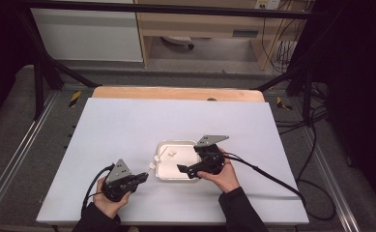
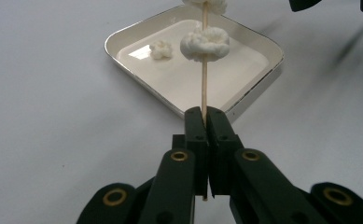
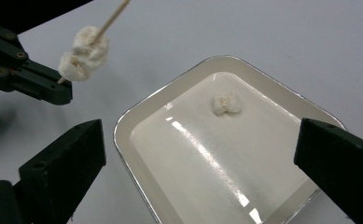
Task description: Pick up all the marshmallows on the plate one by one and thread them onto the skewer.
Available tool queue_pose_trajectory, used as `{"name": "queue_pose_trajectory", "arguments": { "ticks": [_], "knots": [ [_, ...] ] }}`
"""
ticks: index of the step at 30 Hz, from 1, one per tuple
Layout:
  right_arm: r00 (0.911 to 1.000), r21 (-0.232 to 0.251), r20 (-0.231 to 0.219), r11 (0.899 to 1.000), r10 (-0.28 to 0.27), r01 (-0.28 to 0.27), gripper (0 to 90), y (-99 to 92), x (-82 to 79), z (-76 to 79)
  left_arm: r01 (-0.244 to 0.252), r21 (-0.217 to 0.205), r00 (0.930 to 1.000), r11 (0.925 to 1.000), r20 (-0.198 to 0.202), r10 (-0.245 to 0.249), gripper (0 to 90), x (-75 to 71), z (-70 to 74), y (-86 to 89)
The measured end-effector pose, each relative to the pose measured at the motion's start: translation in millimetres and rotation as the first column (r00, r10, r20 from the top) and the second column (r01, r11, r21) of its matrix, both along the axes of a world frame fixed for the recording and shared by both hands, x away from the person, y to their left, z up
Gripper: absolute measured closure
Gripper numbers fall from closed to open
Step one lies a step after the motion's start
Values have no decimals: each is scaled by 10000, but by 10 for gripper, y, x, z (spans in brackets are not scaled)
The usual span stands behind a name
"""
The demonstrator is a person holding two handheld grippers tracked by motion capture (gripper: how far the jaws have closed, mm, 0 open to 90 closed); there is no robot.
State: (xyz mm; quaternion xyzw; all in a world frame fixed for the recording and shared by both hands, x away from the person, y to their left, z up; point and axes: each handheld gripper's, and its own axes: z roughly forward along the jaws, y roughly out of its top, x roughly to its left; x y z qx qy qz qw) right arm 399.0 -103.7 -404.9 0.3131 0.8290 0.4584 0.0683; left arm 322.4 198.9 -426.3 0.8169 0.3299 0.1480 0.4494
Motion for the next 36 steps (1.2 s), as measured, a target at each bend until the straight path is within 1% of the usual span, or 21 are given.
{"name": "queue_pose_trajectory", "arguments": {
  "ticks": [3,5,8,10,16,17,20,21,24,31,33,35,36],
  "knots": [
    [9998,-244,81,9995,-186,188,15,11,36,-26,-59,-72,10000,10000,-17,59,884,8,0,19],
    [9995,-276,88,9992,-302,305,12,18,58,-30,-65,-74,10000,10000,-27,65,884,12,2,32],
    [9990,-257,246,9989,-373,379,15,34,91,-37,-97,-85,9999,9999,-45,96,884,18,-1,36],
    [9988,-339,293,9986,-401,411,16,45,115,-51,-87,-55,9999,9999,-64,86,884,22,-2,40],
    [9974,-623,191,9955,-699,709,18,75,197,-104,-136,-78,9999,9999,-53,135,884,32,0,57],
    [9972,-758,212,9944,-717,731,18,90,208,-107,-154,-77,9999,9999,-54,154,884,33,1,59],
    [9972,-1002,273,9924,-697,721,23,168,240,-107,-173,-83,9998,9998,-47,173,884,32,5,66],
    [9971,-970,266,9926,-714,737,26,196,252,-106,-166,-98,9999,9998,-44,166,884,31,7,67],
    [9967,-1138,333,9905,-738,771,31,276,300,-100,-161,-93,9999,9998,-30,161,884,34,9,74],
    [9958,-1342,296,9869,-864,896,39,442,433,-91,-204,-132,9998,9997,-10,204,884,37,13,90],
    [9957,-1405,304,9859,-877,912,49,483,470,-97,-201,-122,9998,9997,-18,201,884,38,12,91],
    [9957,-1304,311,9873,-874,907,61,516,498,-118,-199,-107,9998,9997,-16,198,884,38,11,89],
    [9959,-1416,322,9860,-842,879,69,533,510,-130,-193,-114,9998,9997,-14,193,884,39,12,89]
  ]
}}
